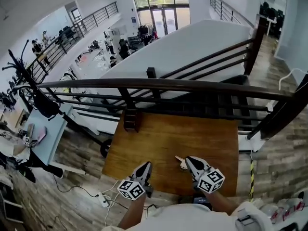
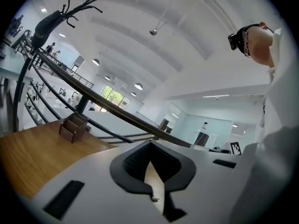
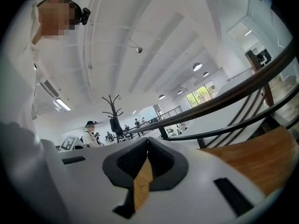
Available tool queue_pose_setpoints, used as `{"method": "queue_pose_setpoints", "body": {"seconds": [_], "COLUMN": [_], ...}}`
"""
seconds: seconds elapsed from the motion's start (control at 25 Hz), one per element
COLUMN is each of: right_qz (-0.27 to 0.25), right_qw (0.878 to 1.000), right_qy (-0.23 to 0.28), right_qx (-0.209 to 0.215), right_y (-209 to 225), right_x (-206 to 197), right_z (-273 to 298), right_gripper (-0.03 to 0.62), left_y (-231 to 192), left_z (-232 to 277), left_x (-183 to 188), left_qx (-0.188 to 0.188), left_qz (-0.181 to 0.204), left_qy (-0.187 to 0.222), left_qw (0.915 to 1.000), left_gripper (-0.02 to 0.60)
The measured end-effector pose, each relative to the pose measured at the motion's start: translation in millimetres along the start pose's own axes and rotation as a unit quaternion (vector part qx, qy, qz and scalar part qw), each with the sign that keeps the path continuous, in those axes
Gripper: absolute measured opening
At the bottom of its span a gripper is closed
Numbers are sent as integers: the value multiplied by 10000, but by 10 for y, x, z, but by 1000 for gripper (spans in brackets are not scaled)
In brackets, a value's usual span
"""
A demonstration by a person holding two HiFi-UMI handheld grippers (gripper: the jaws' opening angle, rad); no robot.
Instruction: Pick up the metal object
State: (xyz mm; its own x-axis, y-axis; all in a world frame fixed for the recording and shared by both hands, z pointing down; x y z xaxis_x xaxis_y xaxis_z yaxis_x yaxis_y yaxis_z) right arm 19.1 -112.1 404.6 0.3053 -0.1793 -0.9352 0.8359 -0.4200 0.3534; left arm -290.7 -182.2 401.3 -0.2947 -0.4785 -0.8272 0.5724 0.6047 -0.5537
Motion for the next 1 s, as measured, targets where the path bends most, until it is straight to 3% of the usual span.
{"method": "queue_pose_setpoints", "body": {"seconds": [0.12,0.28,0.48,0.8,0.88,1.0], "right_qz": [172,247,441,315,323,338], "right_qw": [9998,9996,9980,9917,9862,9742], "right_qy": [10,51,237,160,150,0], "right_qx": [23,-96,-398,-1239,-1615,-2230], "right_y": [284,650,718,779,725,717], "right_x": [-103,-100,-164,-399,-509,-716], "right_z": [5,108,231,291,193,-45], "right_gripper": [23,23,23,23,23,23], "left_y": [-6,63,-86,-649,-791,-964], "left_z": [232,557,794,1552,1721,1964], "left_x": [-7,148,200,106,19,-241], "left_qx": [201,400,378,-421,-671,-1221], "left_qz": [137,673,969,823,665,315], "left_qy": [-69,-108,-421,-1148,-1538,-2140], "left_qw": [9997,9969,9937,9891,9836,9687], "left_gripper": [6,6,6,6,6,6]}}
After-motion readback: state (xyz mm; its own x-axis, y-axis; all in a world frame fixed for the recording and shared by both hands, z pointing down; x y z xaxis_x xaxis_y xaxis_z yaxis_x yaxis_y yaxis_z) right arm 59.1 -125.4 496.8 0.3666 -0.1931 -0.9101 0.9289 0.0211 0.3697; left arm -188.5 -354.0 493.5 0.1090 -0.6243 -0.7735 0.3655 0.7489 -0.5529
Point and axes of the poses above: the fingertips, and each gripper's own axes: z forward along the fingers, y to its right, x out of its top, the point moved 10 cm from there along -z, backward along the fingers, and after that the axes turned 5 degrees about -z, right-handed, at the moved point
